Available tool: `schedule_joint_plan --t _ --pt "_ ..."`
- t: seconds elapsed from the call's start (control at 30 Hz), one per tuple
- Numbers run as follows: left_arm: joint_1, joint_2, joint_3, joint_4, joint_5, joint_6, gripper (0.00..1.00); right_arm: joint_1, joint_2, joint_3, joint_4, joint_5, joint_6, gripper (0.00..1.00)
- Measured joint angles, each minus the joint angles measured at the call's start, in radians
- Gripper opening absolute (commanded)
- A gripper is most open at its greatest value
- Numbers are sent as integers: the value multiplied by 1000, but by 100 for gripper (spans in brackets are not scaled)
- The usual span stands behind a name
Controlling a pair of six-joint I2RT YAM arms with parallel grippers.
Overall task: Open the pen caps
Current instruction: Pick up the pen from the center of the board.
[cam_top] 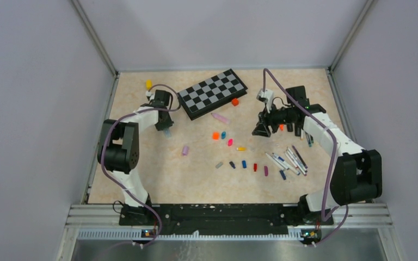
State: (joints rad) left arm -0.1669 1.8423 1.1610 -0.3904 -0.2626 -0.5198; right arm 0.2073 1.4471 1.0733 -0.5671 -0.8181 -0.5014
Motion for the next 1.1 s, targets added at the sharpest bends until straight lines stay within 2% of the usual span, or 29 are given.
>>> schedule_joint_plan --t 0.2,0.33,0.5,0.7,0.8,0.93,1.03,1.1 --pt "3 -8 0 -1 29 19 12 -8 -16 -1 1 -22 0 52" --pt "5 -75 -39 9 80 31 8 -8 -35 -22 2 -51 -8 52" --pt "5 -290 -155 93 200 40 7 -8 -85 -74 17 -131 -37 52" --pt "-10 -566 -408 378 509 -32 6 -8 -174 -178 80 -290 -81 52" --pt "-80 -627 -503 520 614 -104 6 -8 -212 -189 128 -343 -20 52" --pt "-249 -640 -545 680 654 -205 6 3 -230 -166 188 -372 105 53" --pt "-352 -626 -548 814 653 -278 6 23 -237 -168 259 -364 222 61" --pt "-401 -600 -547 904 645 -315 6 28 -250 -188 319 -353 294 63"
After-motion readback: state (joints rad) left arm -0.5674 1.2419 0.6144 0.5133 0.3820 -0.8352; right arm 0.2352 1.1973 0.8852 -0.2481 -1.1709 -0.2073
